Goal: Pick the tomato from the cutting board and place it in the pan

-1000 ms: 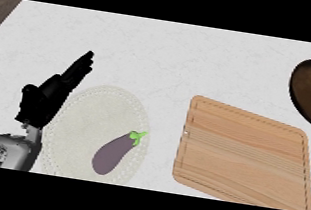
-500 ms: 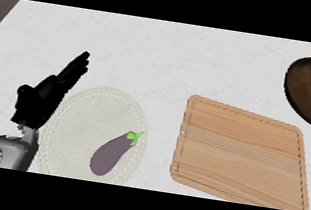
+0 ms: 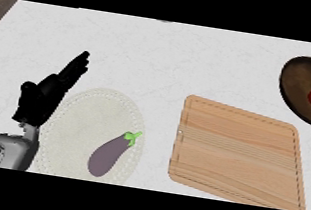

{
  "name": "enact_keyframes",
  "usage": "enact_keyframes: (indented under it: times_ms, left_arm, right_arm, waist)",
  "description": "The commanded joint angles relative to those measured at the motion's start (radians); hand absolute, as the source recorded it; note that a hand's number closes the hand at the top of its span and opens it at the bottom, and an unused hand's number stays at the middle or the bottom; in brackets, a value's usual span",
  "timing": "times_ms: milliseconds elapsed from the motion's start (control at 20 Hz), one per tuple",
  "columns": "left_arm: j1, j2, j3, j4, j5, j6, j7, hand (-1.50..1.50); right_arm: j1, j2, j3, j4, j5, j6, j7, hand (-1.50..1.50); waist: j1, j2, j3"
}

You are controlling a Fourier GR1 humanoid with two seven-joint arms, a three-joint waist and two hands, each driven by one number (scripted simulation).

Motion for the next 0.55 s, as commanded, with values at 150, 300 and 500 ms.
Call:
enact_keyframes:
  times_ms: [150,300,500]
  left_arm:
    - [0.029,-0.008,0.017,-0.086,0.002,-0.004,0.061,0.0]
    - [0.012,0.02,0.052,-0.048,0.025,-0.045,0.025,0.0]
    - [0.017,-0.03,0.017,-0.011,-0.044,0.007,0.007,0.0]
  right_arm:
    - [0.071,0.051,0.051,-0.043,-0.065,0.043,-0.075,-1.5]
    - [0.094,0.116,0.063,-0.038,-0.077,-0.023,-0.137,-1.5]
    - [0.185,0.139,0.091,-0.087,-0.116,-0.014,-0.157,-1.5]
  waist:
    - [-0.008,-0.006,-0.002]
    - [-0.008,-0.006,-0.002]
    - [-0.017,-0.007,-0.003]
